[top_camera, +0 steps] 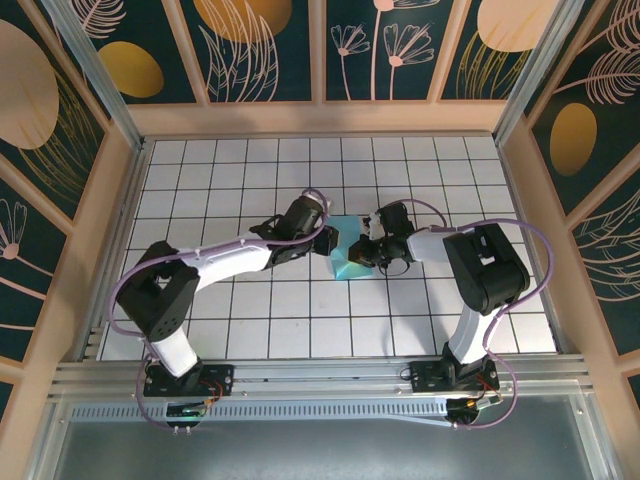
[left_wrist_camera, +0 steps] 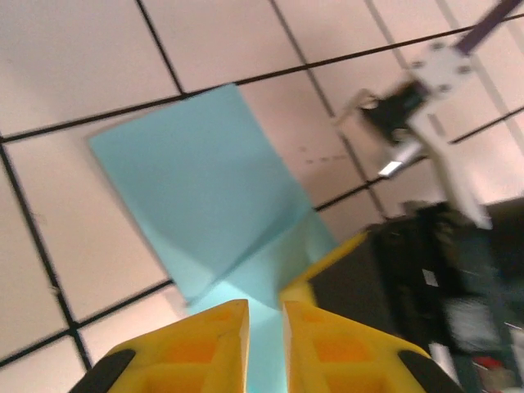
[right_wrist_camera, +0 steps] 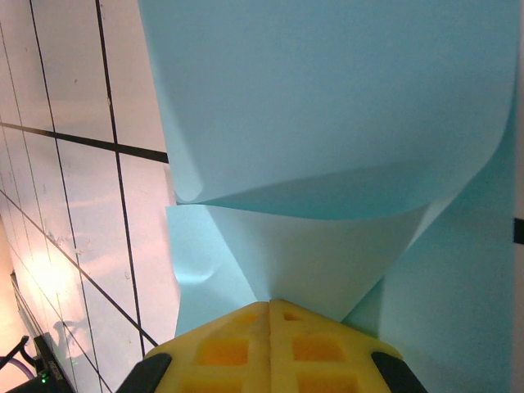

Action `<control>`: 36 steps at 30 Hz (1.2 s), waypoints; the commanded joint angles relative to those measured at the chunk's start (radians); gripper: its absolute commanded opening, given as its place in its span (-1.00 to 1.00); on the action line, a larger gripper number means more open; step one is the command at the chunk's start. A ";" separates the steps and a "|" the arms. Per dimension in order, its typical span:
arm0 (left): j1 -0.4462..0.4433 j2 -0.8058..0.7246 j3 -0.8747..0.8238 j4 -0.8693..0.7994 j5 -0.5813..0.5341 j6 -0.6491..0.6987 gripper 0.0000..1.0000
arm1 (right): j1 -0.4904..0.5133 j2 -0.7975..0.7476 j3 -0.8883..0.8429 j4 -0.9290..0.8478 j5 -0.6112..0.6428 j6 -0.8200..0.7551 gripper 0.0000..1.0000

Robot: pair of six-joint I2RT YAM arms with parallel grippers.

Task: Fold a paper plane with a square sheet of paper (fold left side to right side)
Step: Fold the triangle a second time at the center of the table.

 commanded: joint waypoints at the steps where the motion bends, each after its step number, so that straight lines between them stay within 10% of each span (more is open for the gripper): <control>1: 0.004 -0.029 -0.064 0.064 0.189 -0.082 -0.72 | 0.011 0.024 -0.001 -0.042 0.044 -0.025 -1.00; 11: -0.006 0.075 -0.109 0.203 0.402 -0.178 -0.89 | 0.013 0.021 -0.004 -0.043 0.042 -0.025 -1.00; 36: -0.008 0.206 -0.112 0.189 0.348 -0.158 -0.93 | 0.017 0.033 0.007 -0.051 0.041 -0.029 -1.00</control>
